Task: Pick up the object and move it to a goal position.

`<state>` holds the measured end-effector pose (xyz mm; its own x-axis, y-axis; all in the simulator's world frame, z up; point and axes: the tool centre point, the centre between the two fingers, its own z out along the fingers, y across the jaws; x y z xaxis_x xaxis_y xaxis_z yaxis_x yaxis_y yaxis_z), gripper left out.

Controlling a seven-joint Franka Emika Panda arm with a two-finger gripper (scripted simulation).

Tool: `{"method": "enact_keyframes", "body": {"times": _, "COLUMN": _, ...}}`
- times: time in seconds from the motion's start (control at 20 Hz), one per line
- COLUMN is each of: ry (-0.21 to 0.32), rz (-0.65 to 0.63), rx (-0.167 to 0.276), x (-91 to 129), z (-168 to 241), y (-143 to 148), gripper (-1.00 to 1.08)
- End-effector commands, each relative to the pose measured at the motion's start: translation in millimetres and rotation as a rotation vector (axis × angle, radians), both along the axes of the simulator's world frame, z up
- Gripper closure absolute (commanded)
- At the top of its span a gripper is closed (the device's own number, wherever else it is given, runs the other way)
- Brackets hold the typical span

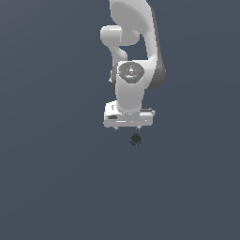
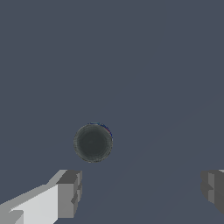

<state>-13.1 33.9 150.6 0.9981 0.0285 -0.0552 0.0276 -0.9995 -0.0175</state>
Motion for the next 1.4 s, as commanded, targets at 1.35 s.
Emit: {"method": "enact_keyframes", "body": {"times": 1.35, "ry": -0.001, "rz": -0.076, "rx": 0.004, "x": -1, "z": -19, "y": 12, "gripper": -0.92}}
